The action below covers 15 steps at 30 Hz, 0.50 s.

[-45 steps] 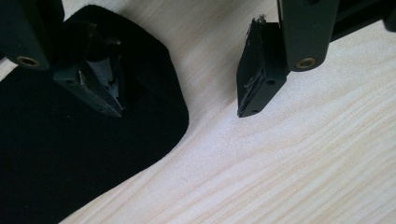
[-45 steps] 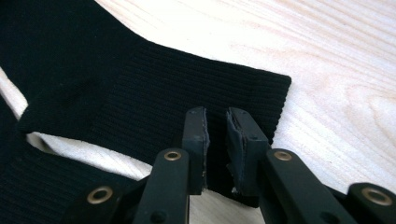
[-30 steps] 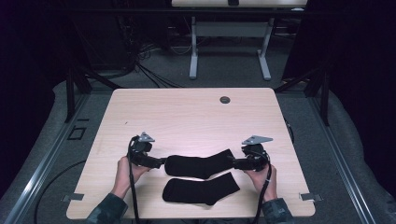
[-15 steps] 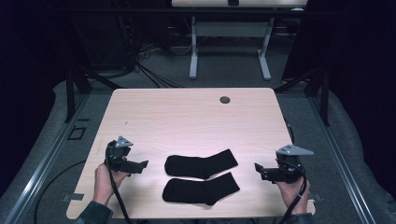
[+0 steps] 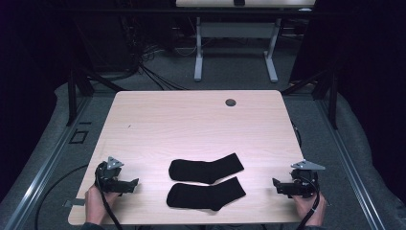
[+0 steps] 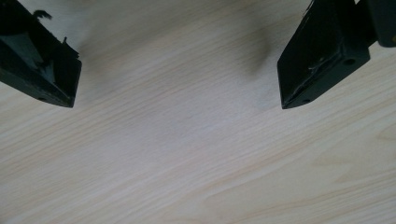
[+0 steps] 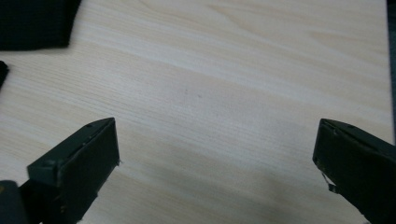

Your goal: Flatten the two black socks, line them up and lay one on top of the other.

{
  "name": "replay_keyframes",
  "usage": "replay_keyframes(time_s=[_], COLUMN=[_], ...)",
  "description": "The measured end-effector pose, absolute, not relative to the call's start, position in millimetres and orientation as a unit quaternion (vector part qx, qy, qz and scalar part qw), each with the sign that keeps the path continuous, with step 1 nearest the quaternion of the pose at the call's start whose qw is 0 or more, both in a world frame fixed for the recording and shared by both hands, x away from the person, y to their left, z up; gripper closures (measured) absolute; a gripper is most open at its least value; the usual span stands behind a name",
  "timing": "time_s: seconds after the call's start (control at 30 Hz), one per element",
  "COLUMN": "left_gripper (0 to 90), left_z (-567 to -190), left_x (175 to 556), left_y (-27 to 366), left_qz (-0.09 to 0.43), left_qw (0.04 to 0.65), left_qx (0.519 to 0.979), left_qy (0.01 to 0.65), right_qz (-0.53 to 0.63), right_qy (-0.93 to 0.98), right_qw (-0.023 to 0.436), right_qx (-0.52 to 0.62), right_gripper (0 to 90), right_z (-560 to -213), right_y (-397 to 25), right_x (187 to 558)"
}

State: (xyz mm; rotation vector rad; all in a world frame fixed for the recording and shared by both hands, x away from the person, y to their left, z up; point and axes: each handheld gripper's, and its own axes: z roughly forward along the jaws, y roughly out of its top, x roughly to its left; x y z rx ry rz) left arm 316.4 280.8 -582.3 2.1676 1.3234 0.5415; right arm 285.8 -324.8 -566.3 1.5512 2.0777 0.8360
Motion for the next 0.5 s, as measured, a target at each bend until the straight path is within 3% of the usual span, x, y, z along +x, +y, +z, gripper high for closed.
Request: replay_keyframes(time_s=[0.13, 0.2, 0.5], left_gripper=[0.0, 0.0, 0.0], left_z=[-590, -593, -593], left_x=[317, 318, 325], left_y=[288, 291, 292], left_qz=[0.203, 0.205, 0.211], left_qw=[0.313, 0.328, 0.323], left_qx=[0.786, 0.78, 0.769], left_qy=[0.493, 0.493, 0.51], right_qz=[0.299, 0.291, 0.309], right_qy=[0.742, 0.745, 0.729], right_qw=[0.197, 0.213, 0.234], right_qx=[0.567, 0.561, 0.565], right_gripper=[0.0, 0.0, 0.0], right_z=[-583, -586, -590], right_y=[-328, -327, -324], right_x=[288, 287, 286])
